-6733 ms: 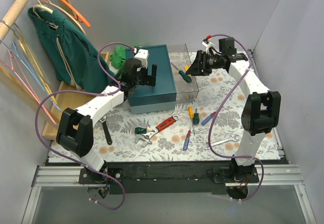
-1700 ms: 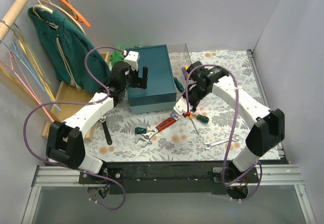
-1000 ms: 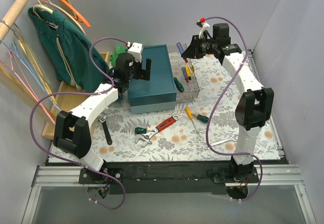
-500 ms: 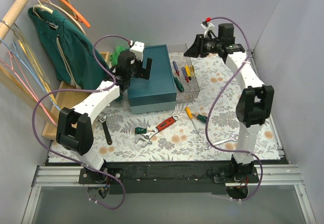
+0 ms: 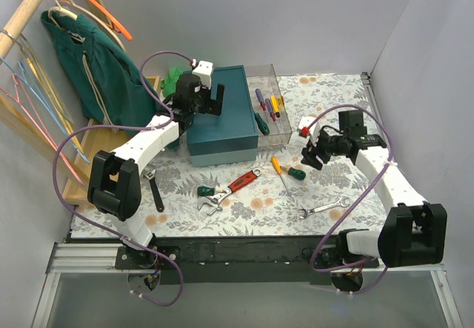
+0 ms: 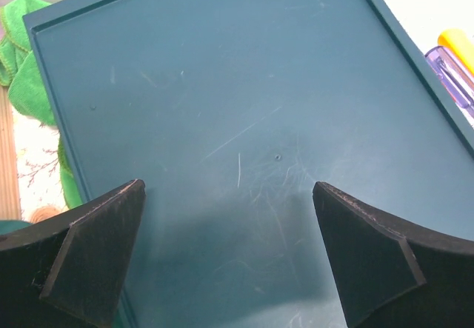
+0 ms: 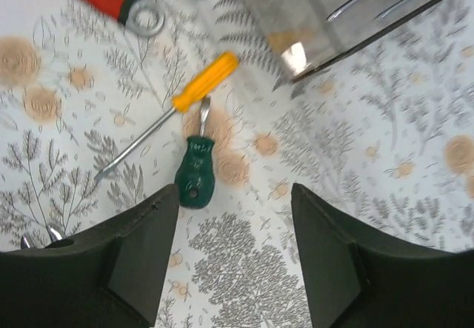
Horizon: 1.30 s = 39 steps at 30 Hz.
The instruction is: Sort the tools into containers
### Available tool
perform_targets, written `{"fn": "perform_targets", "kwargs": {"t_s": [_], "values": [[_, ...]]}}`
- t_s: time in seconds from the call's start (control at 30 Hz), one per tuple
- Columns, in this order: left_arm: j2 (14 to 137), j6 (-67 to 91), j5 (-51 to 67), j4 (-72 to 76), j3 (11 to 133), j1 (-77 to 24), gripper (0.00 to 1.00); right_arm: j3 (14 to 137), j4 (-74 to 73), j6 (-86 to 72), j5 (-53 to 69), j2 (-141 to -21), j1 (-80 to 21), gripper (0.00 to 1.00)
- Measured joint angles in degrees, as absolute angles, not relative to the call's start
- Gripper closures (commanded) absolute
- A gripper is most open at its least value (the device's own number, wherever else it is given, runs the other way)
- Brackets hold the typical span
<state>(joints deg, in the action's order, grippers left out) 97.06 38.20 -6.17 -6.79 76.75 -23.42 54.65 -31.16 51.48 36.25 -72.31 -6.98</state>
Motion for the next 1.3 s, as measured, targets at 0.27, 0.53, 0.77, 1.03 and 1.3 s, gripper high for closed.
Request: {"fn": "perform_targets", "kwargs": {"t_s": [0.27,0.53,0.77,1.03,1.3], "values": [[97.86,39.0,-5.93,-6.35,76.99,-23.42,0.02,50.46,-31.18,55.37,33.39,-78.19,-8.05,0.29],[97.82,39.24,-6.07,-5.82,76.05,-23.42,0.02,48.49,-27.27,52.99,30.65,-82.37,-12.71,0.3],[97.82,39.2,-6.46,-5.61,75.79,-23.42,0.02,44.14,-20.36,50.17,23.66,-85.73,-14.41,0.47],[97.82,39.13,-6.66,-5.52,75.75,-23.42,0.02,42.98,-20.49,51.4,20.29,-83.77,-14.52,0.88],[97.84,39.31,-6.44,-5.45,75.72,-23.42,0.02,46.68,-37.65,57.76,24.25,-59.42,-7.07,0.99]]}}
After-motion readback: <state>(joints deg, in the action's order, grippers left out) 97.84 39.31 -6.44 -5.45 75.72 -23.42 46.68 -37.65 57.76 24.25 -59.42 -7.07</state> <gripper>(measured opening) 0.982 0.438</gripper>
